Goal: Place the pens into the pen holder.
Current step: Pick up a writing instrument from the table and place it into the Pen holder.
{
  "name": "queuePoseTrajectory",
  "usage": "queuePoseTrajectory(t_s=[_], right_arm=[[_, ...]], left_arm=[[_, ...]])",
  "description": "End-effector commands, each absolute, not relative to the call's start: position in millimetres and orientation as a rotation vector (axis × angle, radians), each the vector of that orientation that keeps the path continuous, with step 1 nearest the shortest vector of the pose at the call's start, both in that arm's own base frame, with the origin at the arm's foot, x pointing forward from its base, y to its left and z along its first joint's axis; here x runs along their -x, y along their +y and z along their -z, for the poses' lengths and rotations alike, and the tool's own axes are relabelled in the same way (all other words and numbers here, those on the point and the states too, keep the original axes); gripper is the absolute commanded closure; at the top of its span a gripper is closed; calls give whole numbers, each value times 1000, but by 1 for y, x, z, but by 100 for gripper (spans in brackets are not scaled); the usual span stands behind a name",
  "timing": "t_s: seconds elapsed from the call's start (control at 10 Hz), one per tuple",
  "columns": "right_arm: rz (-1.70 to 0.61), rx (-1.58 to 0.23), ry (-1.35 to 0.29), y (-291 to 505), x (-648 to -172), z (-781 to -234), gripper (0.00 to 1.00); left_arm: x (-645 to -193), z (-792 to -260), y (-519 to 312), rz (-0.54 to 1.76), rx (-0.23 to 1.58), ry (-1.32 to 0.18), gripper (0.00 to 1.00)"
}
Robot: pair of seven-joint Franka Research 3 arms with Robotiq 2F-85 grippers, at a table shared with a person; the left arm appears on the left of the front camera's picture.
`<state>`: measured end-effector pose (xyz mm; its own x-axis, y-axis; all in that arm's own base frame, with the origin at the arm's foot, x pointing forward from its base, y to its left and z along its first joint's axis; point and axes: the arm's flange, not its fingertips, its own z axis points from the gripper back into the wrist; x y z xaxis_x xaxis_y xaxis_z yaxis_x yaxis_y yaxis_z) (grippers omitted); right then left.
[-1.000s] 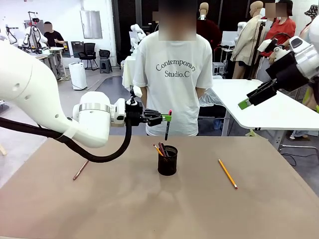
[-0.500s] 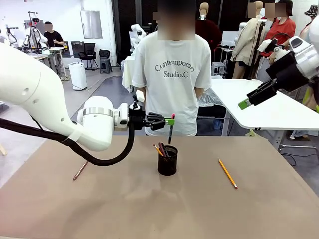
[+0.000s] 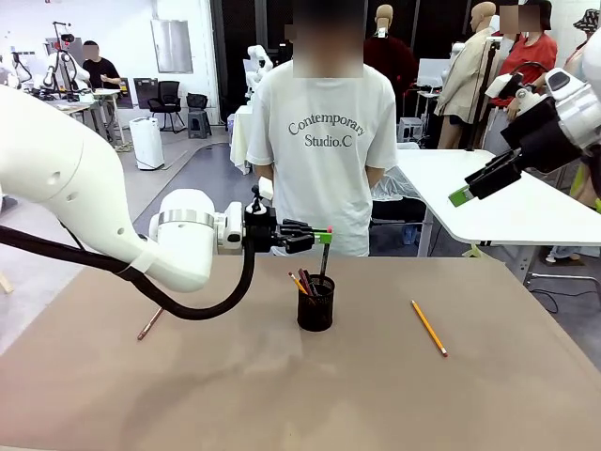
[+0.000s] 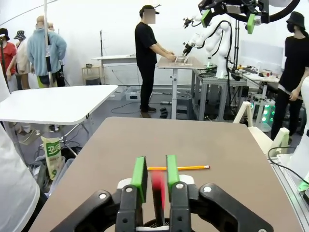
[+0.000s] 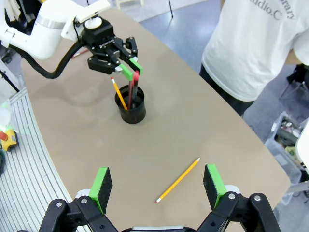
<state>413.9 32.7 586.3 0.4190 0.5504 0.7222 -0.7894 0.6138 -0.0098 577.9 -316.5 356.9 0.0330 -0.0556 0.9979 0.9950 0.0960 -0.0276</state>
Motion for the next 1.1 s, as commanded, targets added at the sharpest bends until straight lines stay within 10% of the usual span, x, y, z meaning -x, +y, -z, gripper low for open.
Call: queuePoseTrajectory(t_s=[0.0, 0.2, 1.0], right_arm=[[-848, -382, -759, 34, -414, -587, 0], [-848, -382, -759, 34, -414, -587, 0], [-848, -382, -759, 34, -414, -587, 0]], left_arm=[[-573, -356, -313, 1164, 1135, -1224, 41], [-573, -355, -313, 1156, 1134, -1220, 2], [-577, -358, -316, 1157, 1129, -1194, 0]])
